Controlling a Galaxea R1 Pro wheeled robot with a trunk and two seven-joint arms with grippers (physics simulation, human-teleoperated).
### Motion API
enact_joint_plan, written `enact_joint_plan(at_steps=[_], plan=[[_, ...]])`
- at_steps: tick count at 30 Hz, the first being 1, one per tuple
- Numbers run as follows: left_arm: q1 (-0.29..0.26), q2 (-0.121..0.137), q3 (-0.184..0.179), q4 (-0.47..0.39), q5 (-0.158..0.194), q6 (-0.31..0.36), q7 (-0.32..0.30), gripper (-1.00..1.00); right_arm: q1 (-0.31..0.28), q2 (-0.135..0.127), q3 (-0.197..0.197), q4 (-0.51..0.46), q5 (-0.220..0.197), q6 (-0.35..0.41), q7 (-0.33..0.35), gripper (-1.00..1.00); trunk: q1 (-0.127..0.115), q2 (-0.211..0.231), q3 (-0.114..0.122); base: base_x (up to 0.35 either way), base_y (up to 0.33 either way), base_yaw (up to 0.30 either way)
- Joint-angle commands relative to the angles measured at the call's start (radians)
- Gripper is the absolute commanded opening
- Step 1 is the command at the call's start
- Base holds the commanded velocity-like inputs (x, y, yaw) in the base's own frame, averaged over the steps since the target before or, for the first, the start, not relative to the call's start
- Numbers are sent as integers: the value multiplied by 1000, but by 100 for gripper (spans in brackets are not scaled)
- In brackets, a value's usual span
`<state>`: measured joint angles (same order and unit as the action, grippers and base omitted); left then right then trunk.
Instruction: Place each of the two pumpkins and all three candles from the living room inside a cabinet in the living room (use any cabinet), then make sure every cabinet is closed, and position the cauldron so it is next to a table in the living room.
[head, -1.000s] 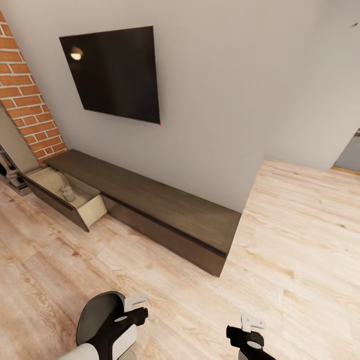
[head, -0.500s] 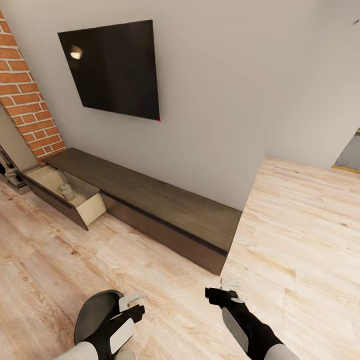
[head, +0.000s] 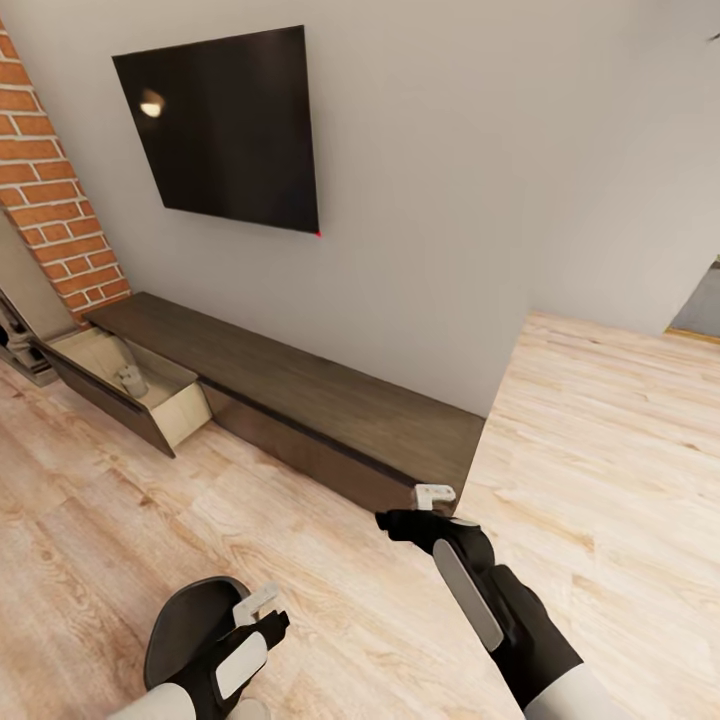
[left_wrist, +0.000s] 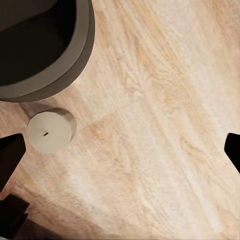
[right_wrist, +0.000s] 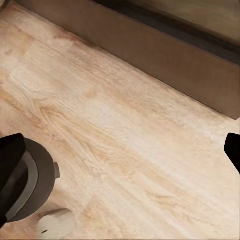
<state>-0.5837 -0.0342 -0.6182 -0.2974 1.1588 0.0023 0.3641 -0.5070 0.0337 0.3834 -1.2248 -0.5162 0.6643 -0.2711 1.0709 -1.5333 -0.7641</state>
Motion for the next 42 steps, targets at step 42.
enact_joint_plan(at_steps=[42], plan=[[-1,-1,-28,-2,-7,-1,9,100,-1,-2,-16,8,-10,-5,-8,100,161,-295,-127,-66,0,150]])
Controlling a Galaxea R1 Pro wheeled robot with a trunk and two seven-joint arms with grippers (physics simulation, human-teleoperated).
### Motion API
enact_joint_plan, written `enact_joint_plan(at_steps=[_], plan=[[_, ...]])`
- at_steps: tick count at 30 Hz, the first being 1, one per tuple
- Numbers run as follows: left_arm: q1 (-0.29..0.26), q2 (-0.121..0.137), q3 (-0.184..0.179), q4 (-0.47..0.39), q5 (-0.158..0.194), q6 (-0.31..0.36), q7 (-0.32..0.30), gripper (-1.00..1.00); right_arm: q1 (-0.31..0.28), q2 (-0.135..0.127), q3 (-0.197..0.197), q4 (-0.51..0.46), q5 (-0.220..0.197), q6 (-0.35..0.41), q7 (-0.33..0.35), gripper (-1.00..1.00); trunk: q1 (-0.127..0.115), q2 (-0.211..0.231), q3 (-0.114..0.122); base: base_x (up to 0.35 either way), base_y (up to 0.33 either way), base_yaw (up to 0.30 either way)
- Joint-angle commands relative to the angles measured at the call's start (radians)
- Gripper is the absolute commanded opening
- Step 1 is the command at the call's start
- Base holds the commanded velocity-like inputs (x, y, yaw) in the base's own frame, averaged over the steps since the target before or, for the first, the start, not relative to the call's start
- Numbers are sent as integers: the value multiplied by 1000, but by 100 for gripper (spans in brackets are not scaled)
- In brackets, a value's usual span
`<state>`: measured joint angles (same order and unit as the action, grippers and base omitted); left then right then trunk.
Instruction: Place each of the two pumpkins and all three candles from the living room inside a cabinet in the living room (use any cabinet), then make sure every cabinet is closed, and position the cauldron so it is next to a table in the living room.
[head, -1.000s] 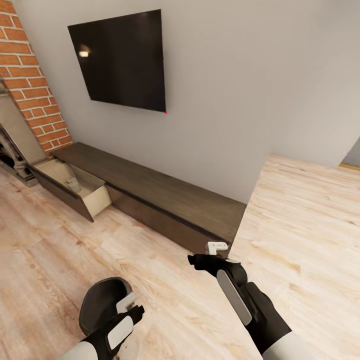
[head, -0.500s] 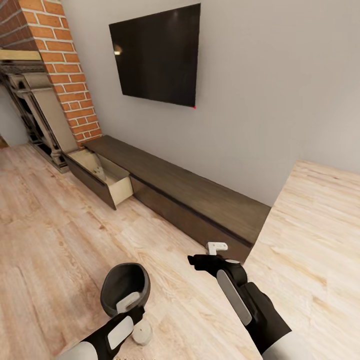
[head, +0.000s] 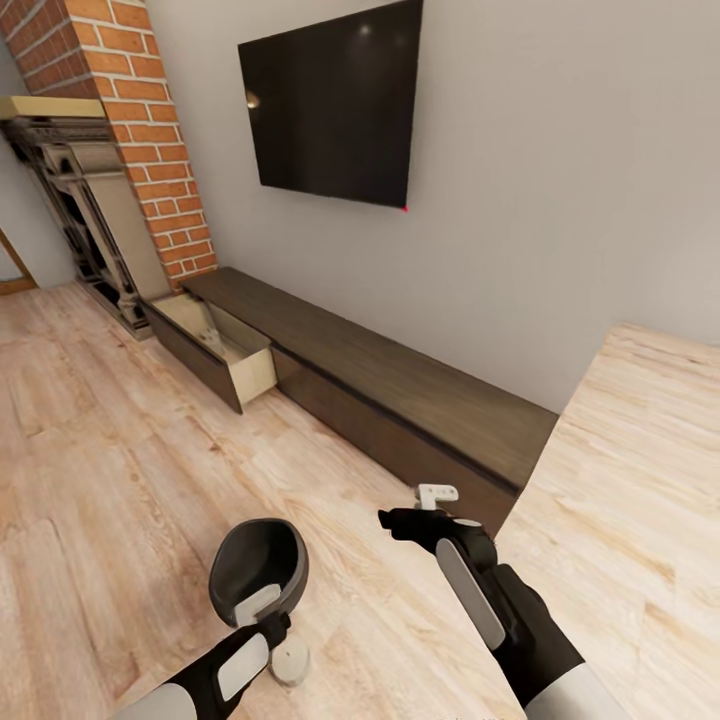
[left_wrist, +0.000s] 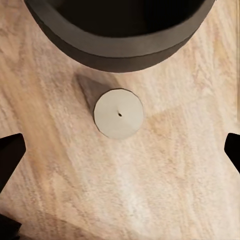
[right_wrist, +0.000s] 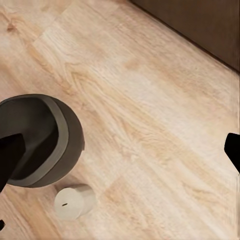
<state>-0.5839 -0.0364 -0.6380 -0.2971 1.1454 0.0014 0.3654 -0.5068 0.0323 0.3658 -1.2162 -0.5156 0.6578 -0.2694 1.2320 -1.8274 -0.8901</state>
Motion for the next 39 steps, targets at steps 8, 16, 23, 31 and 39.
enact_joint_plan(at_steps=[8,16,23,31,39], plan=[[-1,0,-40,-2,-19,1,9,100,-1,0,-10,-2,-11,4,-10,100,31,-57,-22,0,0,-105],[-1,1,-43,-1,-21,2,11,100,-1,0,-9,-3,-10,4,-10,100,61,-113,-47,0,0,58],[-1,2,-45,5,-22,2,9,100,-1,0,-10,-5,-10,6,-10,100,88,-162,-69,0,0,153],[-1,1,-63,10,-51,2,11,100,-1,0,-10,-35,-16,32,-8,100,119,-218,-94,0,0,12],[-1,-11,-84,12,-134,2,11,100,-1,-4,-17,-65,-43,93,-8,100,150,-274,-118,0,0,-61]])
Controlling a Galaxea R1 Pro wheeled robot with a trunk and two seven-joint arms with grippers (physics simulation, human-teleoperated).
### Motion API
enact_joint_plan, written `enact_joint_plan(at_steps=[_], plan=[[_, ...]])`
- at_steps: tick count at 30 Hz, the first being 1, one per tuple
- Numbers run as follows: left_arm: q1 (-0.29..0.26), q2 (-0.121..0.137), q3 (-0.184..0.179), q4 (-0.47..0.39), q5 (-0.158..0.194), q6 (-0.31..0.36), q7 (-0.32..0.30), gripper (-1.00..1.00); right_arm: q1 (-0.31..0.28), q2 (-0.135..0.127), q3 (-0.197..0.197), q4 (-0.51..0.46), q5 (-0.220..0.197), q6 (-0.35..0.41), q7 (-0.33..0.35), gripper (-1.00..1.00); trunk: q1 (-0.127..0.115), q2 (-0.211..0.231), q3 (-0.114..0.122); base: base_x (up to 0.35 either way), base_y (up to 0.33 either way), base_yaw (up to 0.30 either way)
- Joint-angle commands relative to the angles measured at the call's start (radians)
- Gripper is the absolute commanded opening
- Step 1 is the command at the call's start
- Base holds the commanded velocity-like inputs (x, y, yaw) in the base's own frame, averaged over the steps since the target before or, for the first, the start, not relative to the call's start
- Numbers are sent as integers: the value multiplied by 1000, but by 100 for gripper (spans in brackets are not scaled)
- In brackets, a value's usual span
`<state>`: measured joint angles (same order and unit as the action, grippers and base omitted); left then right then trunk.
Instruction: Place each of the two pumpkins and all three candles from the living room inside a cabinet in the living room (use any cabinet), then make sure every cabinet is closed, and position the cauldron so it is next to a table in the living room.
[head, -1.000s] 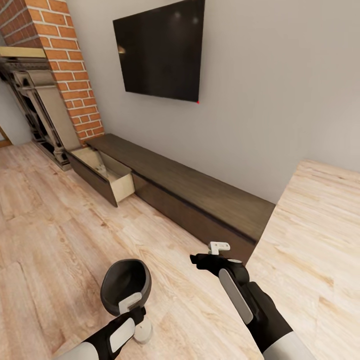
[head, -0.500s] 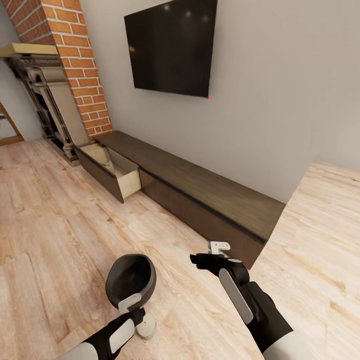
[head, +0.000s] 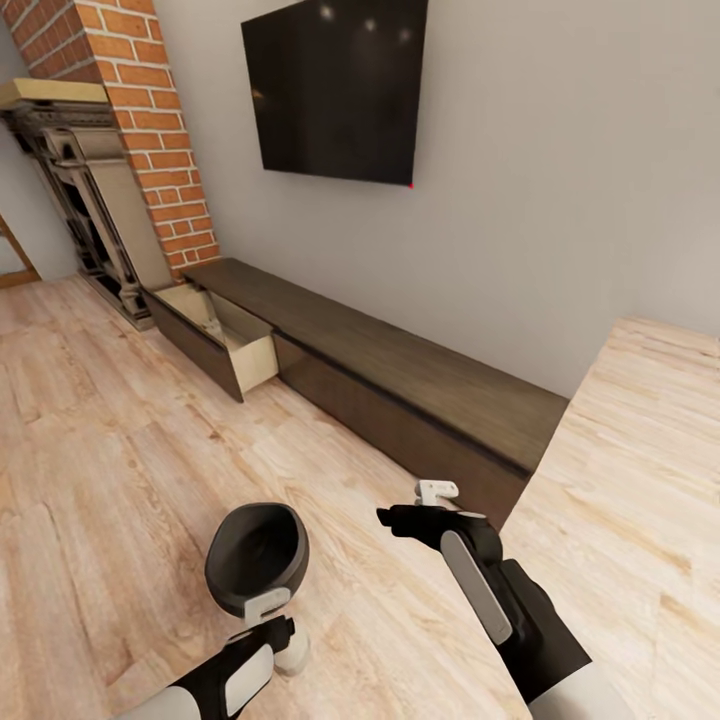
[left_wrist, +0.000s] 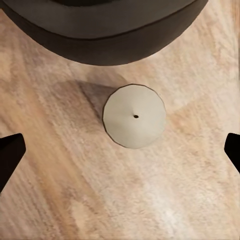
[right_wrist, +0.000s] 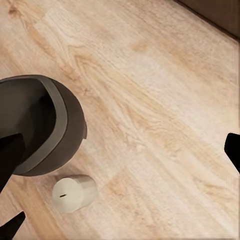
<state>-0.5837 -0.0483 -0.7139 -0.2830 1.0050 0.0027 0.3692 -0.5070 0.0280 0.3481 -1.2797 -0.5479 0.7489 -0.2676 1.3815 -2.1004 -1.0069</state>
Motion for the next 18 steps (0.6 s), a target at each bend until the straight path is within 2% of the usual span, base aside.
enact_joint_plan(at_steps=[1,10,18], plan=[[-1,0,-9,-1,3,0,7,100,-1,0,1,-3,-11,3,-10,100,4,-8,-4,0,0,-39],[-1,-3,-10,-1,-9,0,7,100,-1,-2,1,-10,-12,9,-10,100,38,-71,-32,0,0,-14],[-1,-3,-9,-1,-9,0,7,100,-1,-2,2,-10,-13,8,-10,100,69,-127,-55,0,0,-88]])
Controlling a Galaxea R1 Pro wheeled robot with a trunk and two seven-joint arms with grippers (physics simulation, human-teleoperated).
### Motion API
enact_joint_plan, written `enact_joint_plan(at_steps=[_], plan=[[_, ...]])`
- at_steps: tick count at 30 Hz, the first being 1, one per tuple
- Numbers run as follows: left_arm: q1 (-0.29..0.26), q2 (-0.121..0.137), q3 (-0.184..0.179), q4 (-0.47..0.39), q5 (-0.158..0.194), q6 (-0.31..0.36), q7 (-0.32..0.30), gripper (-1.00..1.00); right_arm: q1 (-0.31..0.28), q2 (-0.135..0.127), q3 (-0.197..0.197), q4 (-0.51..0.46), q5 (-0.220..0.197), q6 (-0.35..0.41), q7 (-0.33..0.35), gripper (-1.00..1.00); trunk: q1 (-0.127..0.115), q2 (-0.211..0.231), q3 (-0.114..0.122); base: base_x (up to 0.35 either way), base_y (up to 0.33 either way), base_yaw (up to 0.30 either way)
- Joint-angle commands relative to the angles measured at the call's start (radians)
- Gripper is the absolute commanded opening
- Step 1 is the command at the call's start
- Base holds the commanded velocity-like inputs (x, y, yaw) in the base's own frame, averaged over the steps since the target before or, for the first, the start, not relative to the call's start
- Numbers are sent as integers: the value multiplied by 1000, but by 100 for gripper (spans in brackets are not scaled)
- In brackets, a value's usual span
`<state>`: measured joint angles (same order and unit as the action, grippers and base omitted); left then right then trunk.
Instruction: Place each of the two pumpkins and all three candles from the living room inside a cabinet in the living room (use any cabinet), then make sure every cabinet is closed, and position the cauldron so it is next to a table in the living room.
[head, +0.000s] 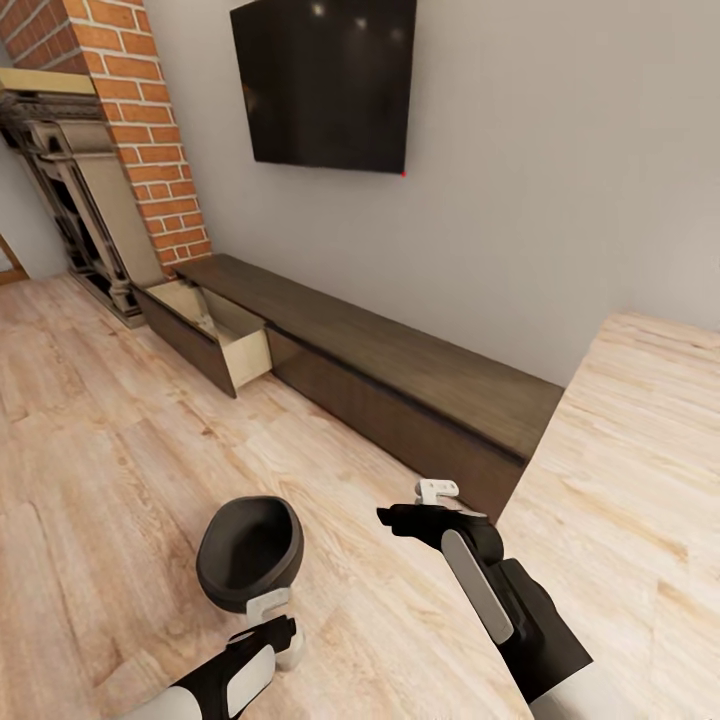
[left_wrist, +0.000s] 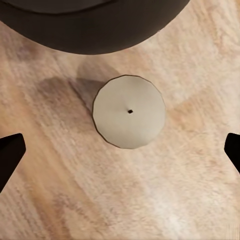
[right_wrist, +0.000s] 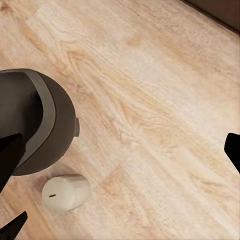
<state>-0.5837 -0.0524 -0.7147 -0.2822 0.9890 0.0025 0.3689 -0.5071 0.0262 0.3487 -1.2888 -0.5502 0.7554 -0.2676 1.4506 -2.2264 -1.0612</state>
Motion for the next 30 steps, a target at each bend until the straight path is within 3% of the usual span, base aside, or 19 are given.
enact_joint_plan(at_steps=[1,30], plan=[[-1,0,-8,-2,7,0,7,100,-1,0,1,-1,-11,2,-10,100,4,-8,-4,0,0,-18],[-1,0,-8,-2,7,-1,5,100,-1,0,2,10,-10,-1,-10,100,115,-211,-89,0,0,-46]])
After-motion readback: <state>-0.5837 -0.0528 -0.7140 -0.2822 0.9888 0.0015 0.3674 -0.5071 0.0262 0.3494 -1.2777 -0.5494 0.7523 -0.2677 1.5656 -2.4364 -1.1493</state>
